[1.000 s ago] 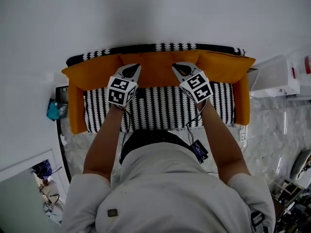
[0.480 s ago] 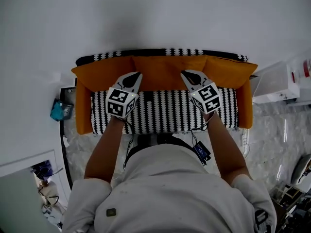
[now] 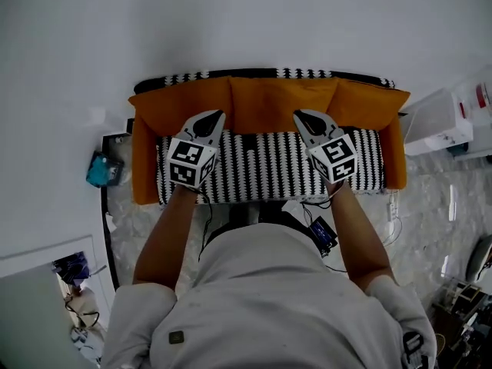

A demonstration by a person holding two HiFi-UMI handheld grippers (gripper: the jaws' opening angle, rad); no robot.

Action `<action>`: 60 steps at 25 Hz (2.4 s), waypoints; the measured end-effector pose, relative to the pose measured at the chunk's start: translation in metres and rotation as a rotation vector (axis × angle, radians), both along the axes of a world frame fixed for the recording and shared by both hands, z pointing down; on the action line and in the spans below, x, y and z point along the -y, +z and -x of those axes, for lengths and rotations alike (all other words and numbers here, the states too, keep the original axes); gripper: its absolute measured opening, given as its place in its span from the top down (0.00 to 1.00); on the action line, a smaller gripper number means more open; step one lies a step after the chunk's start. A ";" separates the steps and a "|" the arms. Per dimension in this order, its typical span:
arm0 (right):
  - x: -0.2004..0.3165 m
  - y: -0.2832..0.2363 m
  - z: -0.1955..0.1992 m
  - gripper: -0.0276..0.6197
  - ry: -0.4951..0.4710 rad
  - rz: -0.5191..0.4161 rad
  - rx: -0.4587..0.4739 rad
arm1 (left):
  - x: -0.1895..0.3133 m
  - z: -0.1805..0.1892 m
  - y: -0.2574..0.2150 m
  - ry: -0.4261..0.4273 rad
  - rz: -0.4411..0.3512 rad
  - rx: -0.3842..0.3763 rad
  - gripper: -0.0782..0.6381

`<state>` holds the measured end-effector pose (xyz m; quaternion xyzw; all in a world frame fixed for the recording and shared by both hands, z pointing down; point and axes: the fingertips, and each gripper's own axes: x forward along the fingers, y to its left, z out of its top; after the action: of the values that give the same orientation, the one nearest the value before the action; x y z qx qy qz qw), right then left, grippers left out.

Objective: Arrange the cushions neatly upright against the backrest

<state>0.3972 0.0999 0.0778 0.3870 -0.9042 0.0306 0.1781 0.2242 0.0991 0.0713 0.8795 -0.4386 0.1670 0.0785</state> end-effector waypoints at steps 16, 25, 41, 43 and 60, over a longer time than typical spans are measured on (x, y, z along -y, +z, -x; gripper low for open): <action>-0.095 -0.038 0.032 0.92 -0.008 -0.076 0.013 | -0.102 0.012 -0.043 0.016 -0.086 -0.058 0.88; -0.136 -0.038 -0.018 0.92 -0.068 -0.079 0.006 | -0.136 -0.044 -0.051 -0.010 -0.094 -0.071 0.88; -0.240 -0.042 -0.136 0.92 -0.101 -0.103 0.051 | -0.248 -0.169 -0.050 -0.030 -0.114 -0.077 0.88; -0.252 -0.044 -0.144 0.92 -0.103 -0.109 0.055 | -0.261 -0.178 -0.053 -0.034 -0.126 -0.080 0.88; -0.295 -0.051 -0.169 0.92 -0.110 -0.126 0.074 | -0.301 -0.196 -0.063 -0.088 -0.168 -0.110 0.88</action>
<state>0.5661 0.3952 0.0272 0.3458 -0.9302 -0.0219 0.1212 0.4205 0.3996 0.0082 0.8707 -0.4844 0.0773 0.0357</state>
